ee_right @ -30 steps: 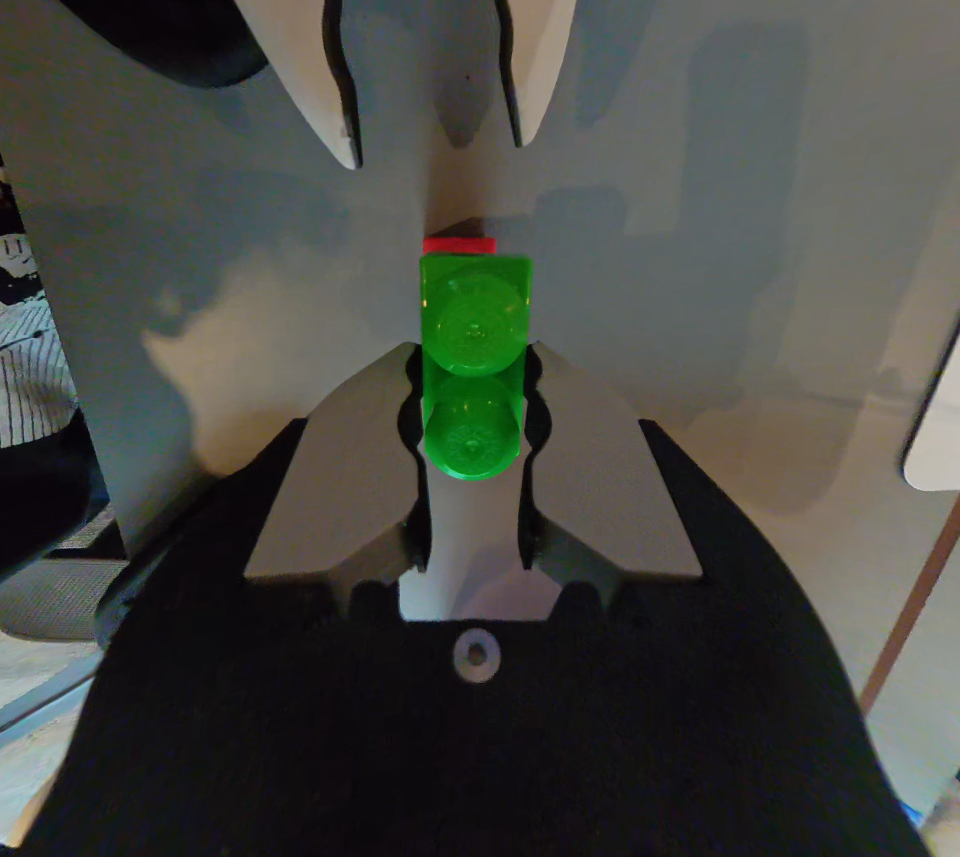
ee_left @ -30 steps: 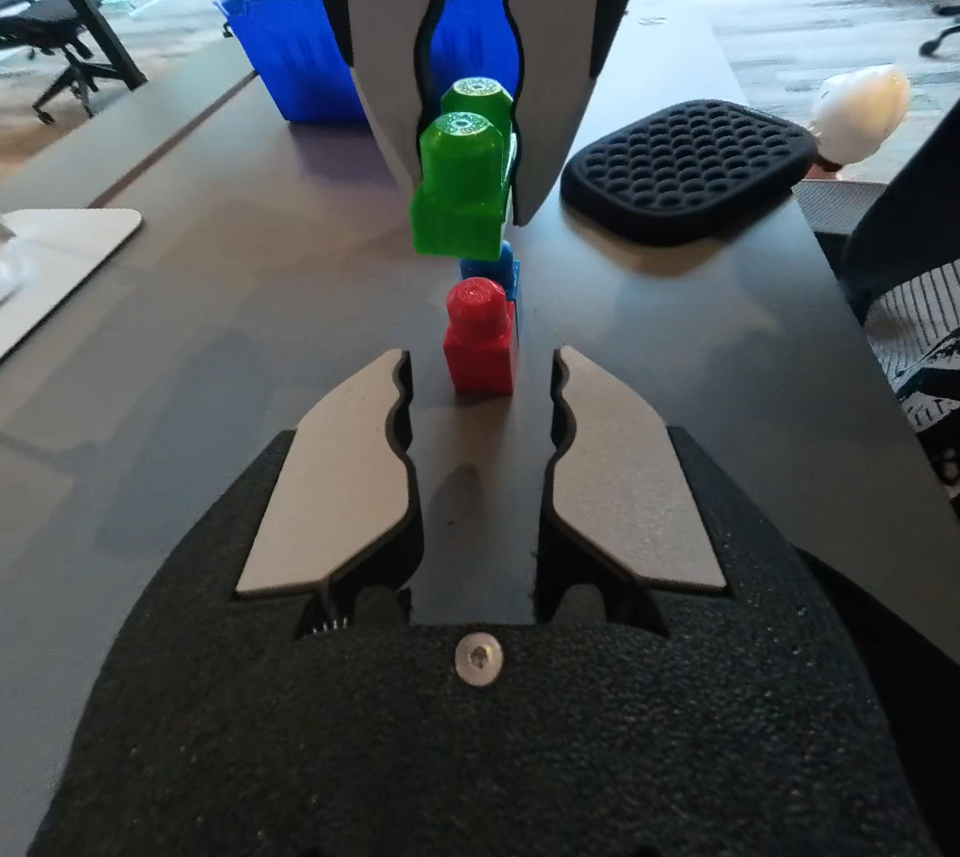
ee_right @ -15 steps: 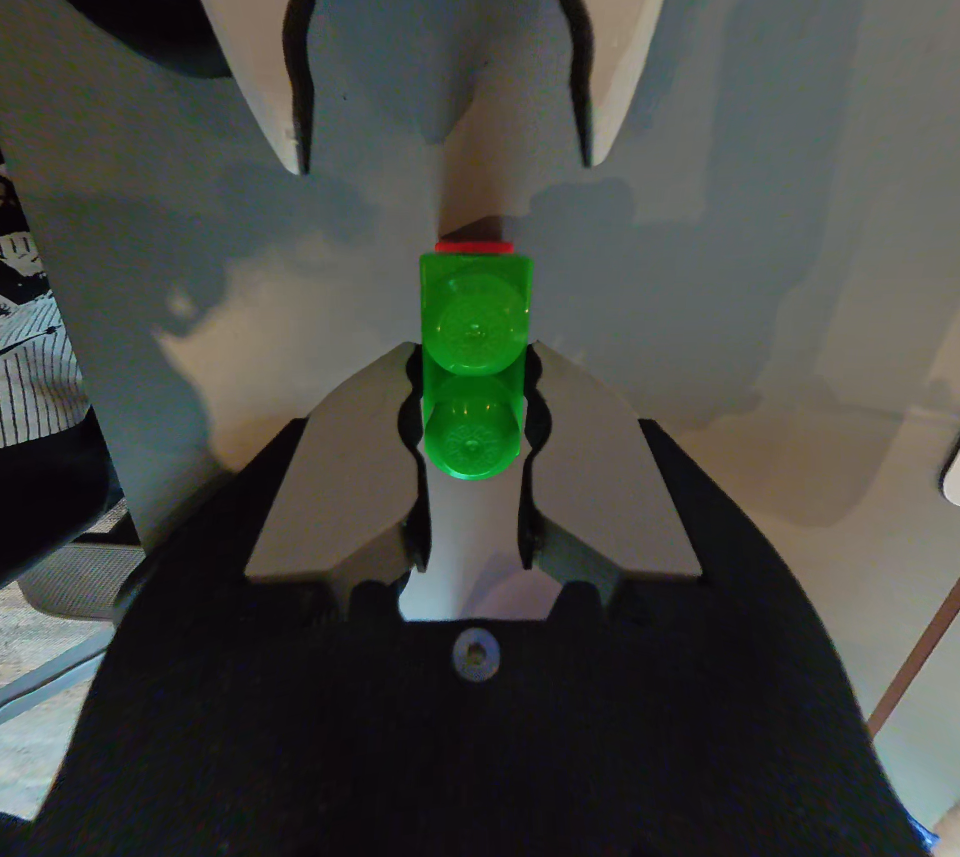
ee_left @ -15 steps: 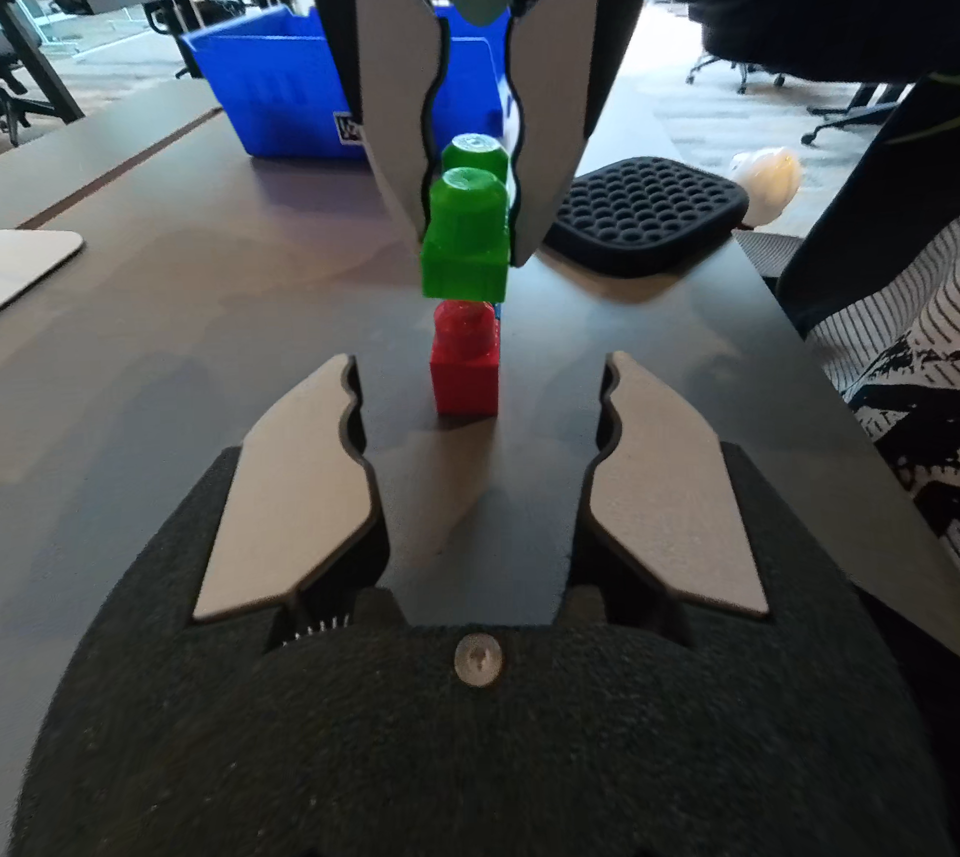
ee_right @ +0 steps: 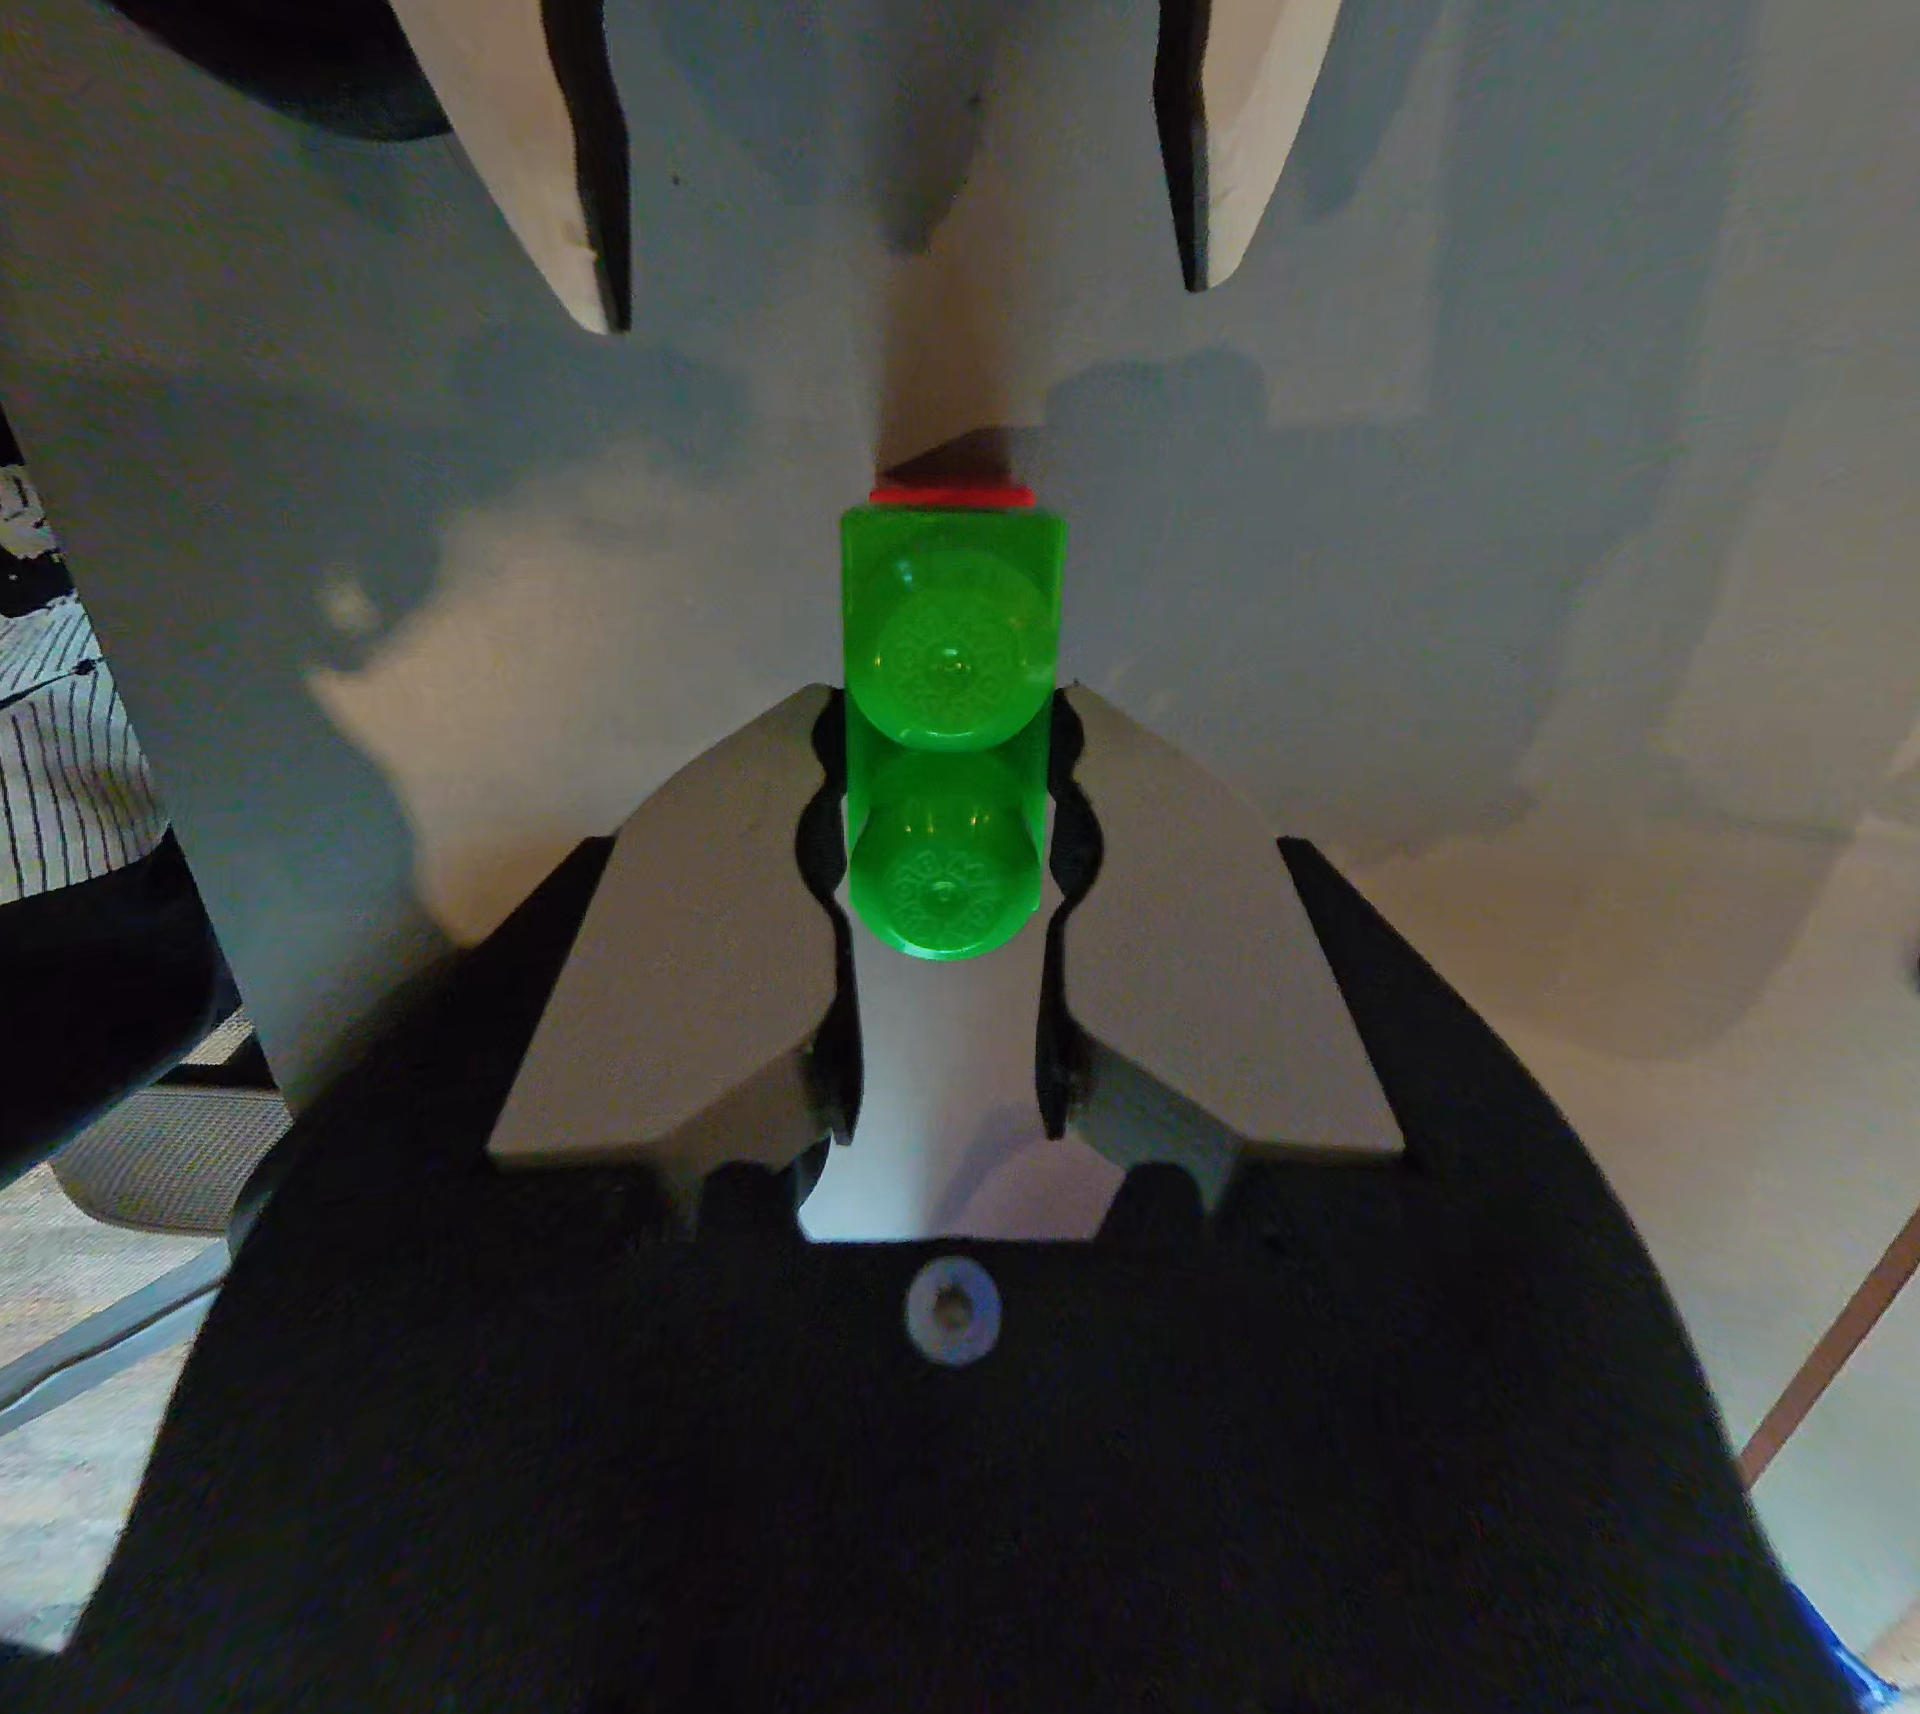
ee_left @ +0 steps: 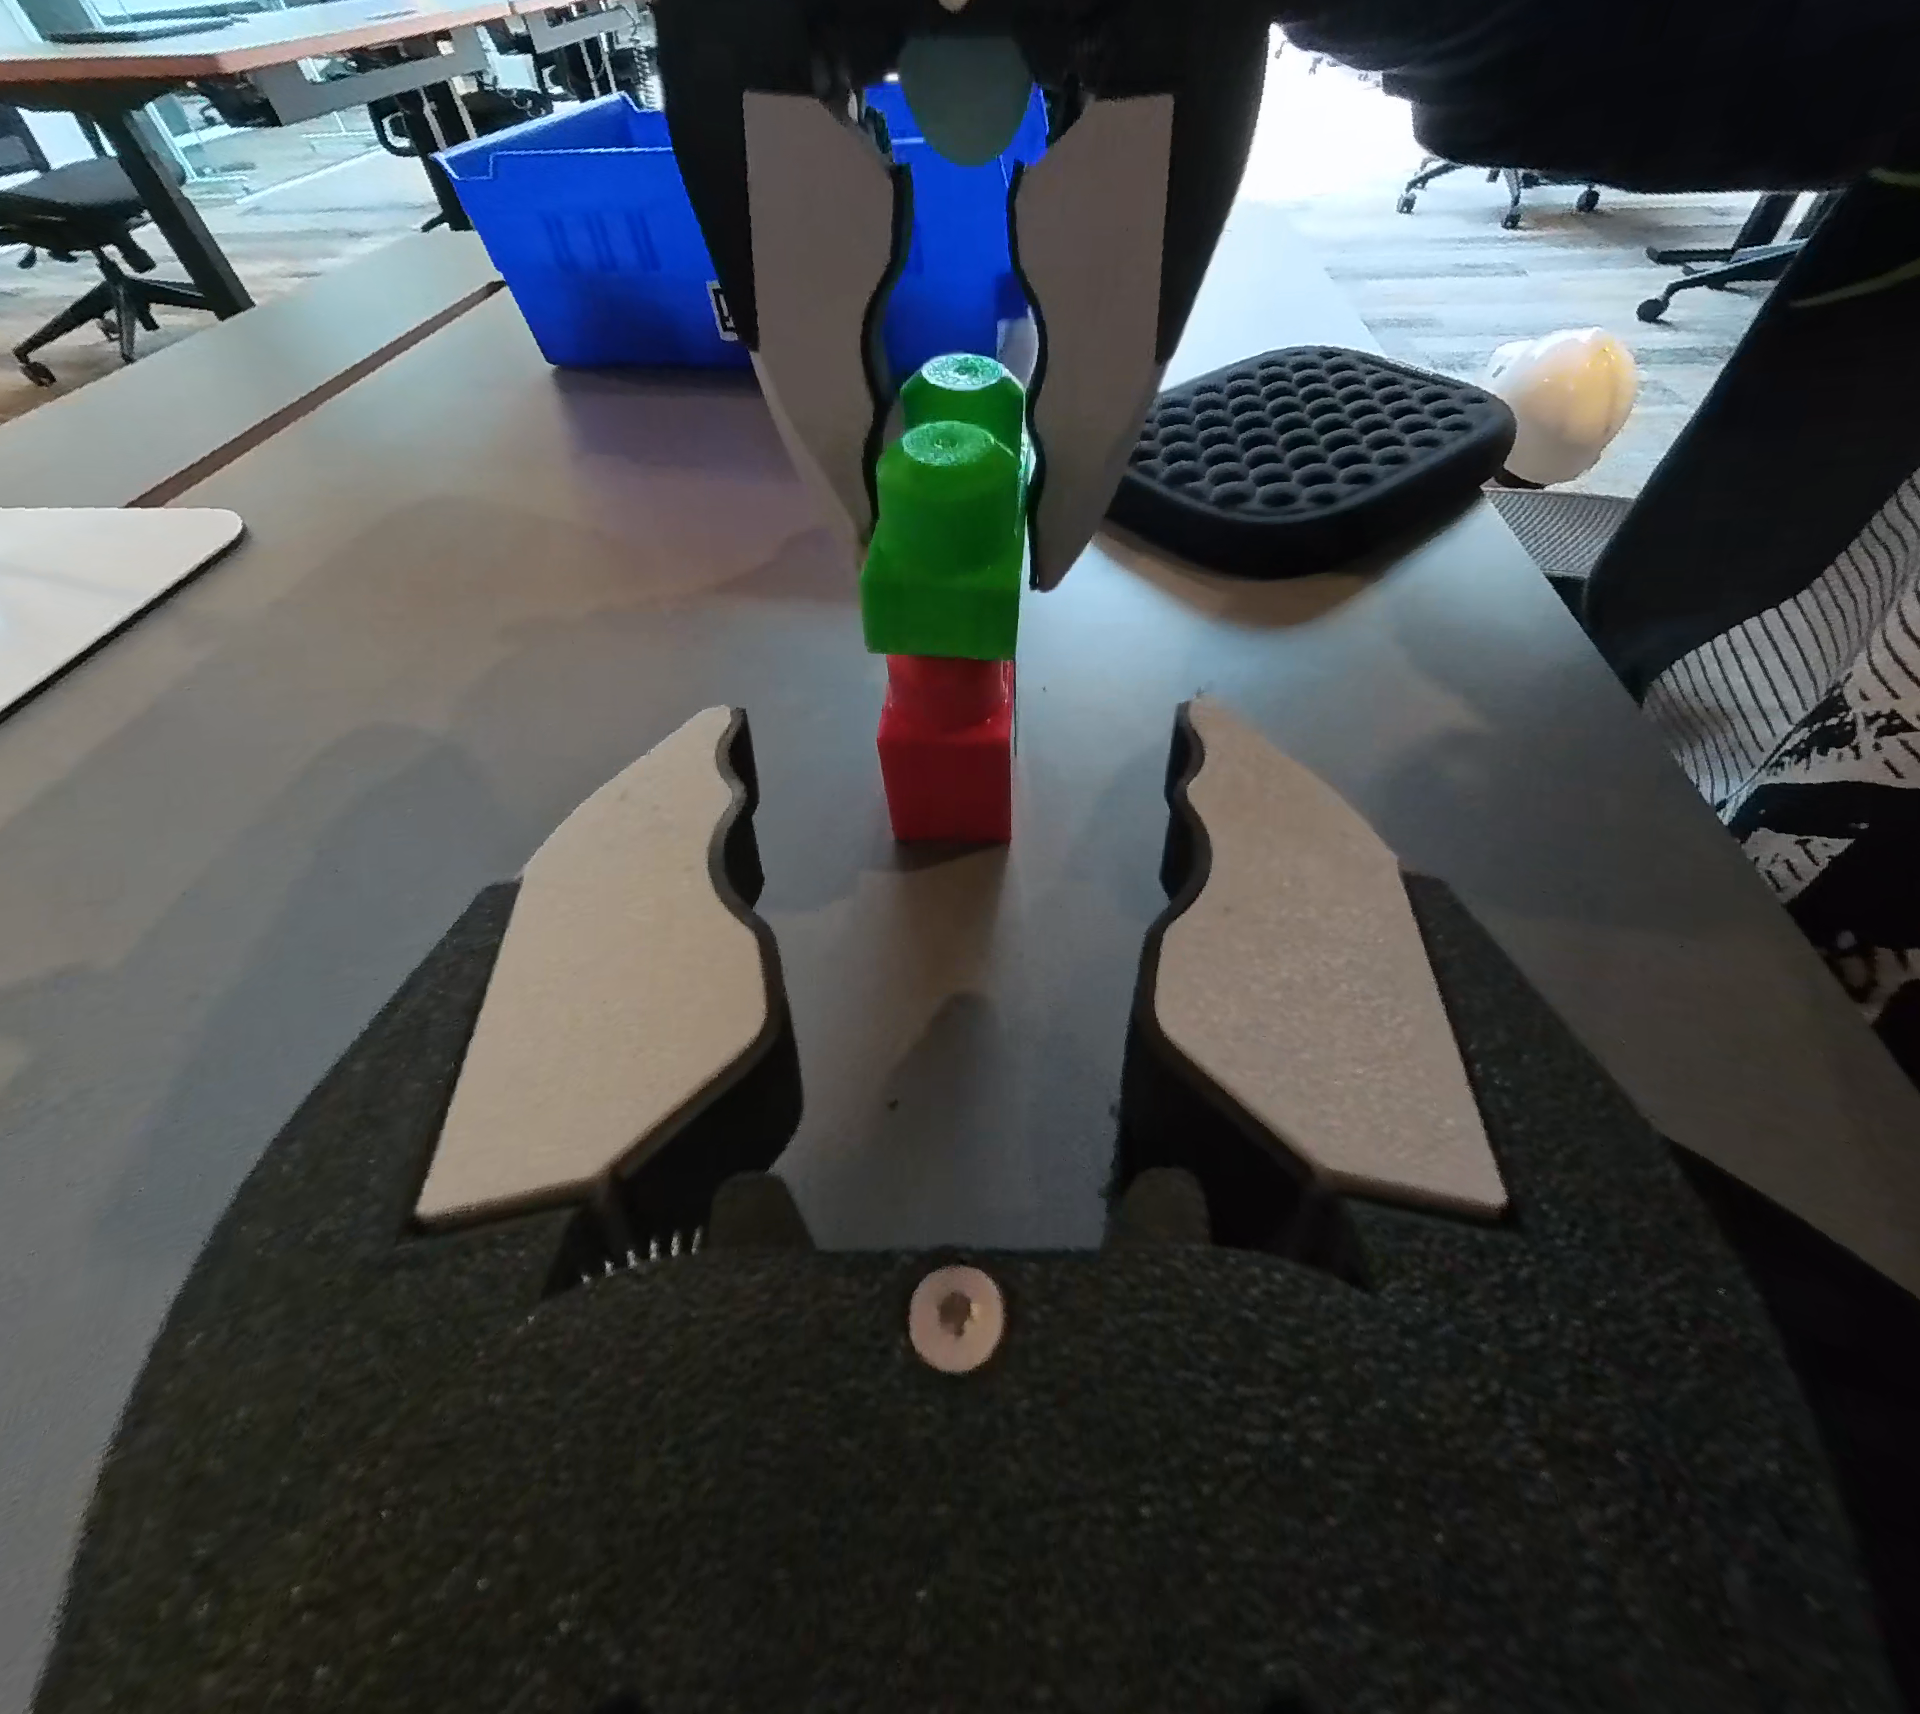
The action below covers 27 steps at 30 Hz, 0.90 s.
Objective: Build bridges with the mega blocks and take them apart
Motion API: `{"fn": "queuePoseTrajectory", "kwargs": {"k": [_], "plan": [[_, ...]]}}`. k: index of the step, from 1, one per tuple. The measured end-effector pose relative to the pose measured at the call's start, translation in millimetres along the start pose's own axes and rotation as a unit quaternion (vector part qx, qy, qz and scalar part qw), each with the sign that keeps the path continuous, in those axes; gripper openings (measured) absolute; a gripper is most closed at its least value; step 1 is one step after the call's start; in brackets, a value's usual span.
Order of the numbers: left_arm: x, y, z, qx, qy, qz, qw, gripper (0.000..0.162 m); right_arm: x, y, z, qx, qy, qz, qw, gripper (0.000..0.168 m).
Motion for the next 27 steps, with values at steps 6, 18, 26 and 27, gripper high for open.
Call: {"fn": "queuePoseTrajectory", "kwargs": {"k": [6,18,26,27], "plan": [[-2,-1,1,-0.001,0.009,0.001,1.000,0.074,9,-2,0,-0.007,-0.005,-0.003,1.000,0.036],[-2,-4,2,-0.001,0.009,0.003,1.000,0.066,19,-4,-3,-0.044,-0.031,0.004,0.999,0.036],[0,-6,2,0.001,0.009,0.006,1.000,0.065,27,-2,-11,-0.071,-0.086,-0.021,0.994,0.036],[0,-6,2,0.002,0.007,0.007,1.000,0.064,28,-2,-11,-0.073,-0.092,-0.022,0.993,0.036]]}}
Point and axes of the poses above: each gripper's, where its closed fingertips meet, x out along the fingers, z out of its underside, y = z × x across the jaws, the point moved 10 cm from there along -x, back along the fingers, and after that the axes turned 11 degrees about z, right-handed, at the moved point
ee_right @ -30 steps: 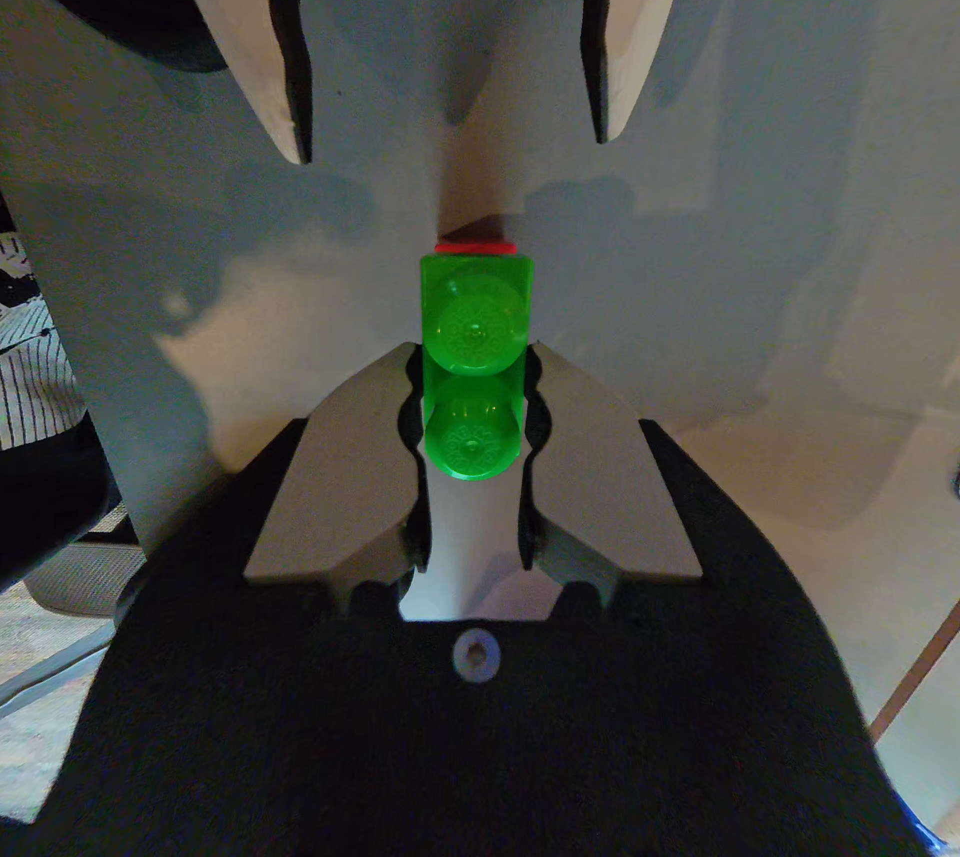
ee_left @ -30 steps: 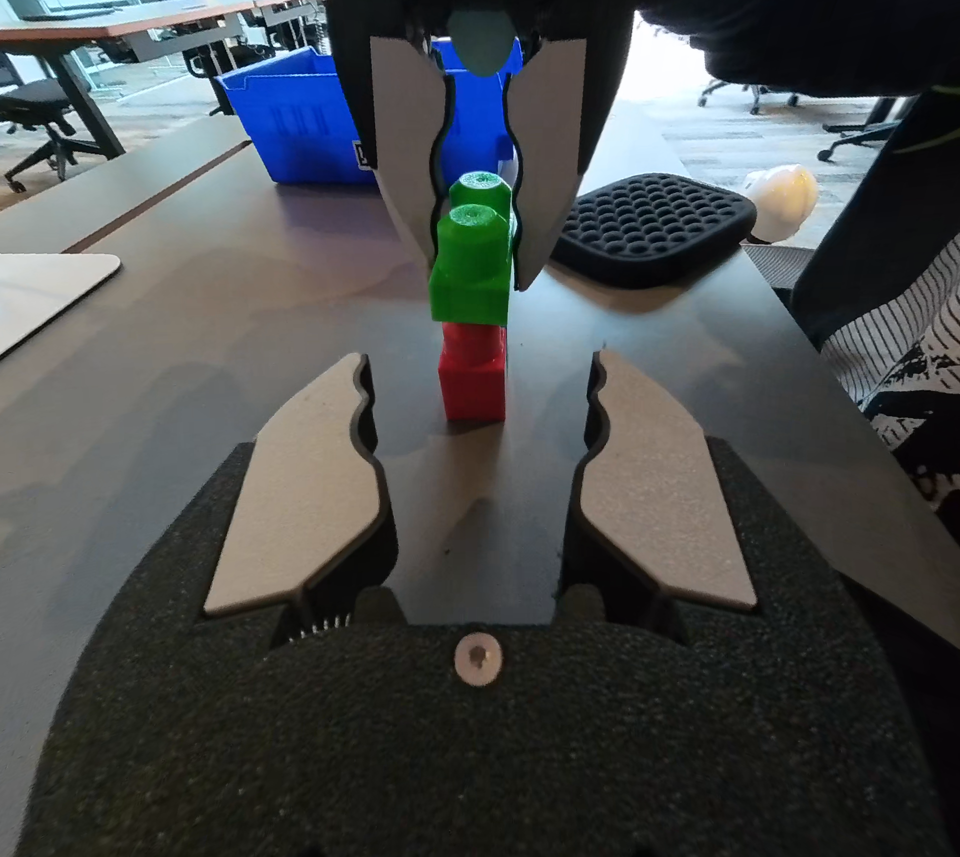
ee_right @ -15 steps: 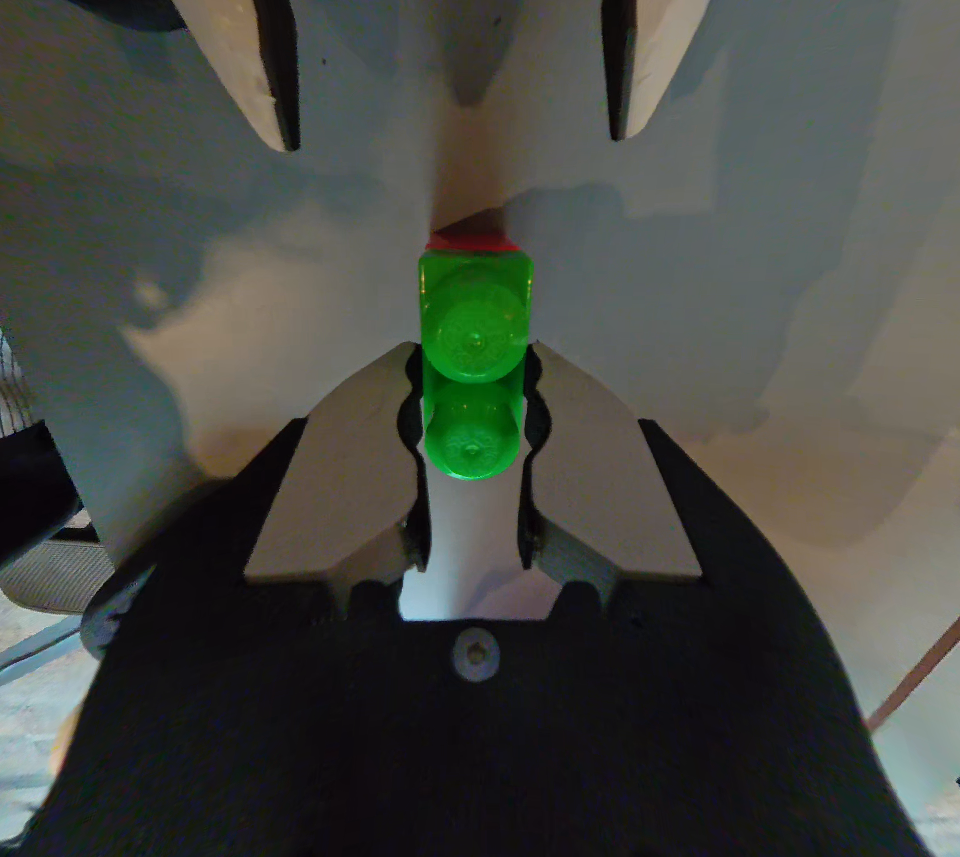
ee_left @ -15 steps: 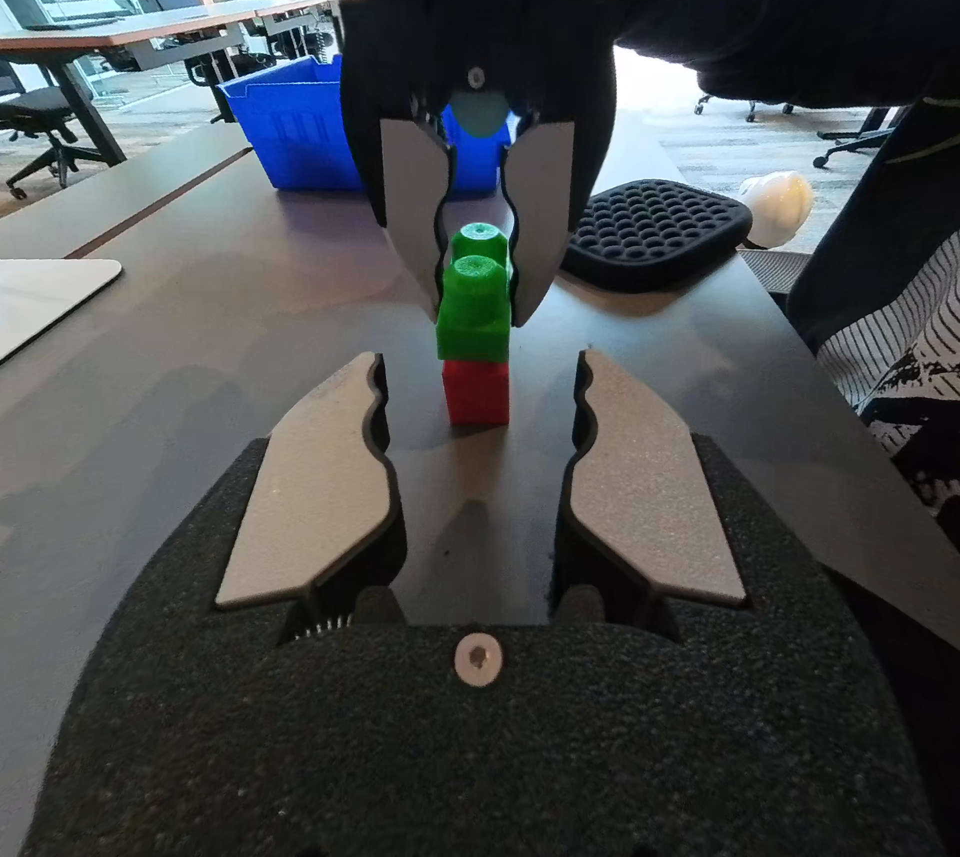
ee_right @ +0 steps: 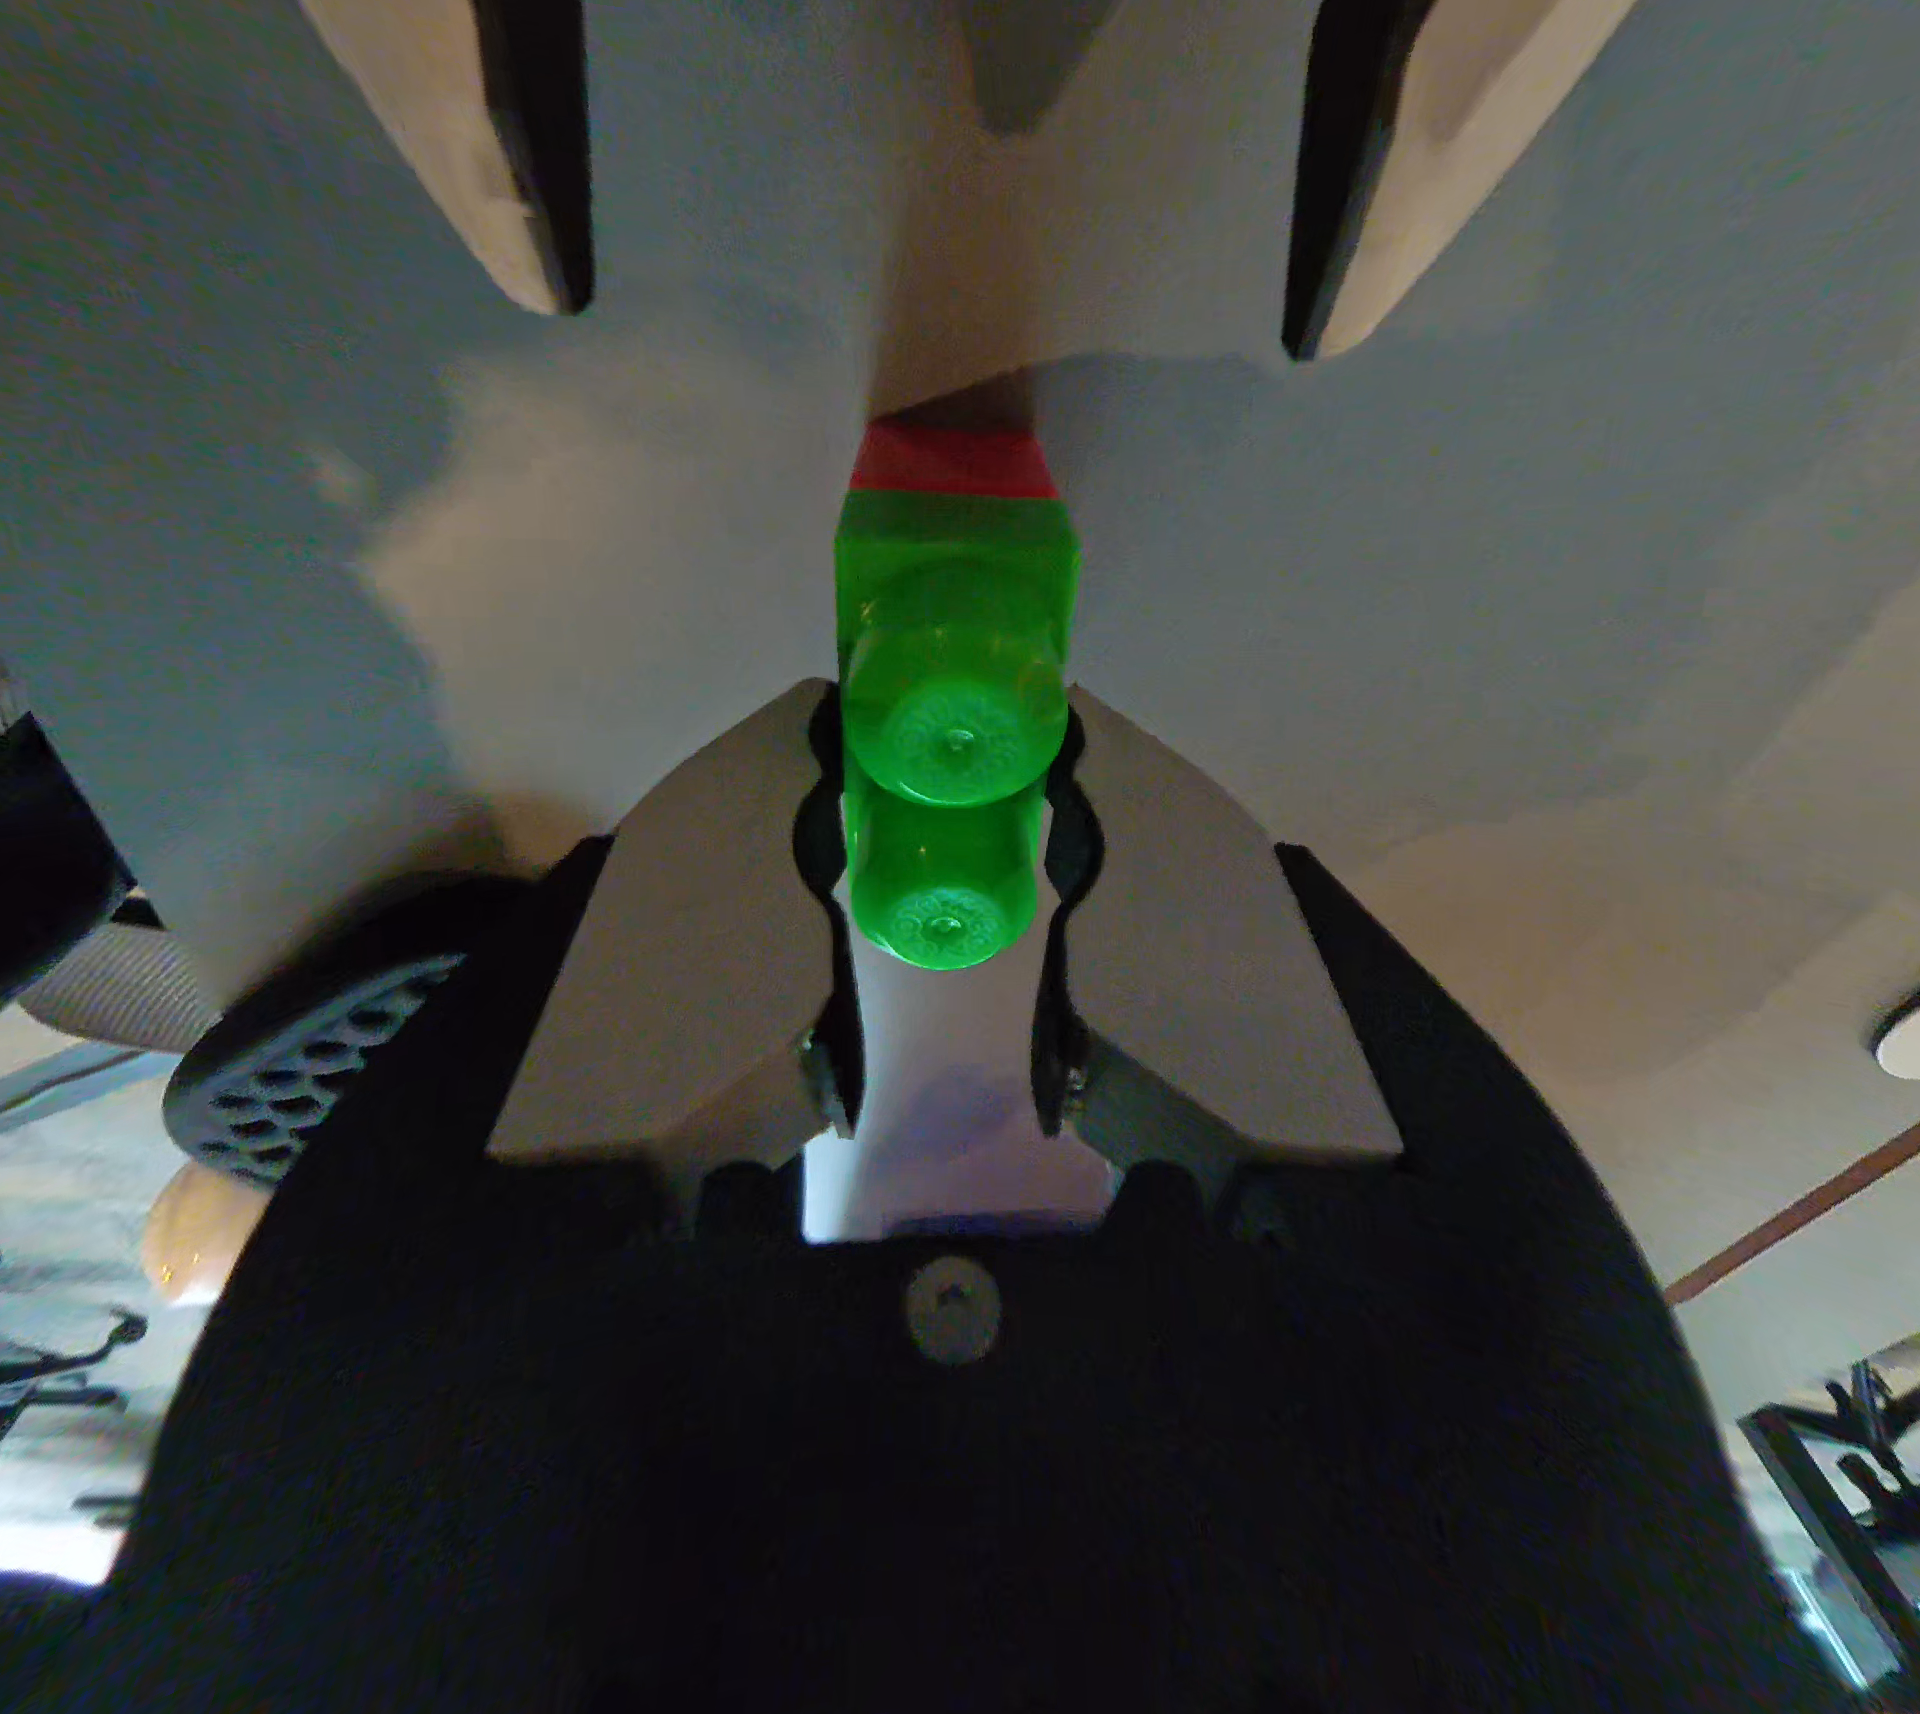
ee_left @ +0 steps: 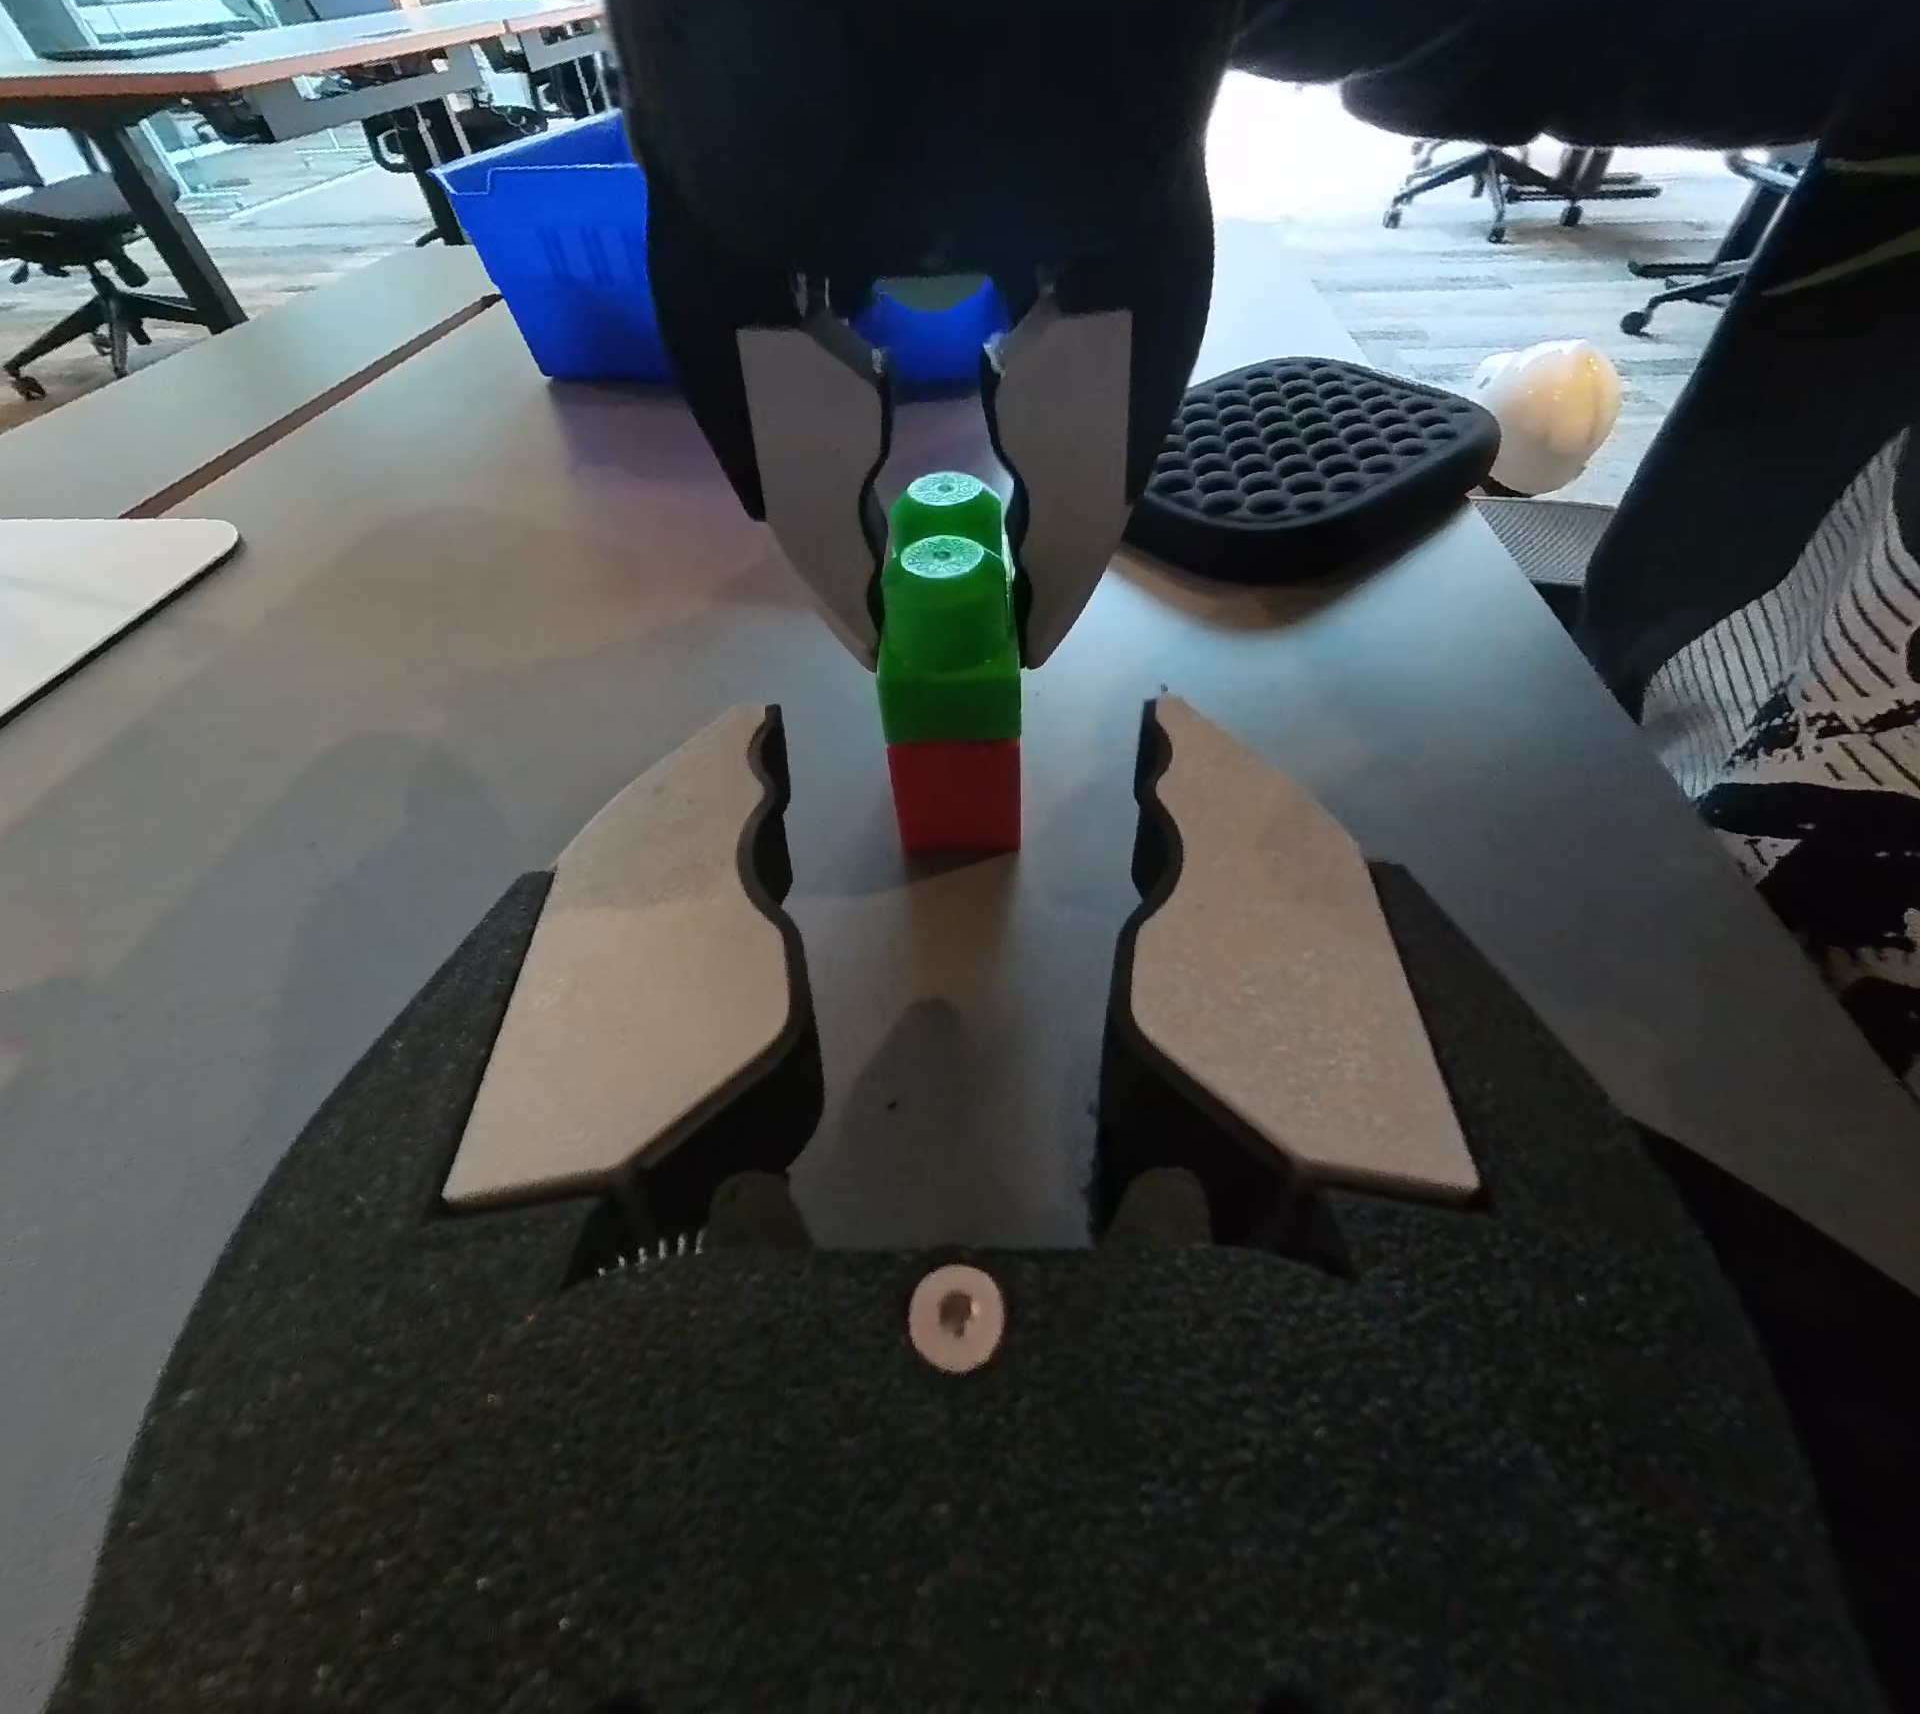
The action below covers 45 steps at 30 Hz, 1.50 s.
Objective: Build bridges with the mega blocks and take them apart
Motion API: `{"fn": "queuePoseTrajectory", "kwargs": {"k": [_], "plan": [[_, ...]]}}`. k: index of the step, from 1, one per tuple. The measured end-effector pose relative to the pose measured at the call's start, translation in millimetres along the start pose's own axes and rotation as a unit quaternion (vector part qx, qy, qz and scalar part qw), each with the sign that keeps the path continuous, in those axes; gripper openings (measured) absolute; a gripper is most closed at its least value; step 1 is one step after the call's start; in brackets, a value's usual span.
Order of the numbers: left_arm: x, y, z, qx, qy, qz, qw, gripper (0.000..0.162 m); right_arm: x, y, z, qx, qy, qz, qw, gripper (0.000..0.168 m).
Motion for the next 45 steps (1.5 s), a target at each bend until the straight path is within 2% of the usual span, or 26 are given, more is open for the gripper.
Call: {"fn": "queuePoseTrajectory", "kwargs": {"k": [8,13,26,30,32,35,38,41,45], "plan": [[-2,0,0,-0.004,0.009,0.011,1.000,0.062,12,-3,-6,0.003,-0.034,0.000,0.999,0.036],[-4,0,0,-0.005,0.015,0.014,1.000,0.061,12,-3,0,0.011,0.005,-0.001,1.000,0.036],[0,3,0,0.012,-0.007,0.016,1.000,0.061,12,-3,2,0.022,0.024,-0.002,0.999,0.037],[-3,2,0,0.008,0.010,0.011,1.000,0.059,11,-4,8,0.026,0.047,0.001,0.999,0.037],[-5,1,0,0.004,0.022,0.006,1.000,0.059,7,-4,14,0.058,0.075,-0.016,0.995,0.037],[-5,2,0,0.007,0.023,0.002,1.000,0.060,-15,-2,38,0.114,0.105,-0.015,0.988,0.036],[-4,1,0,0.004,0.018,-0.001,1.000,0.060,-51,2,81,0.174,0.113,0.013,0.978,0.036],[-5,1,0,0.006,0.018,-0.001,1.000,0.060,-91,9,141,0.250,0.102,0.054,0.961,0.036],[-2,3,0,0.014,0.007,-0.003,1.000,0.058,-128,17,232,0.358,0.041,0.100,0.927,0.036]]}}
Point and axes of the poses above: each gripper's, where its closed fingertips meet, x out along the fingers, z out of its underside, y = z × x across the jaws, the point moved 10 cm from there along -x, back along the fingers, and after that the axes turned 11 degrees about z, right-handed, at the moved point
